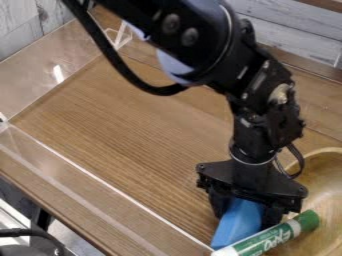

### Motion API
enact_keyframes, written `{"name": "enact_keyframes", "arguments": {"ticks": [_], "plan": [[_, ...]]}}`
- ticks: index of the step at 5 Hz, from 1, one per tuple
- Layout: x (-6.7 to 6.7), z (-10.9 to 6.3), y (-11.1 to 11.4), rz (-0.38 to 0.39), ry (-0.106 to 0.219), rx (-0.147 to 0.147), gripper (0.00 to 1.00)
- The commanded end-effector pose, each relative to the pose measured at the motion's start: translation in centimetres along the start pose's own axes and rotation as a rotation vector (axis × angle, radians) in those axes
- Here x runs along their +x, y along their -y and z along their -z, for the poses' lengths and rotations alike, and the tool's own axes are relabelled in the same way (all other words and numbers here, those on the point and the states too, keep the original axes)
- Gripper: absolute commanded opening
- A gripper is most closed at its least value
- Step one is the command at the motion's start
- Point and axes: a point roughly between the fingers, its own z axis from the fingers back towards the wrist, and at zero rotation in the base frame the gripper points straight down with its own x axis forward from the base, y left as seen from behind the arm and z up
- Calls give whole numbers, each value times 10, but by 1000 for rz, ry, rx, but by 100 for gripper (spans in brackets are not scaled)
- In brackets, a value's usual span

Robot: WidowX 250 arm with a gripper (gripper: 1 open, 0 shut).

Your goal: Put the blue block in the brown bowl

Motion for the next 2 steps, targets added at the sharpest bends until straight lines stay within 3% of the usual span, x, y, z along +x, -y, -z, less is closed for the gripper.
{"name": "enact_keyframes", "arguments": {"ticks": [1,2], "plan": [[5,-11,8,22,29,-18,0],[6,-15,9,26,29,-12,0]]}}
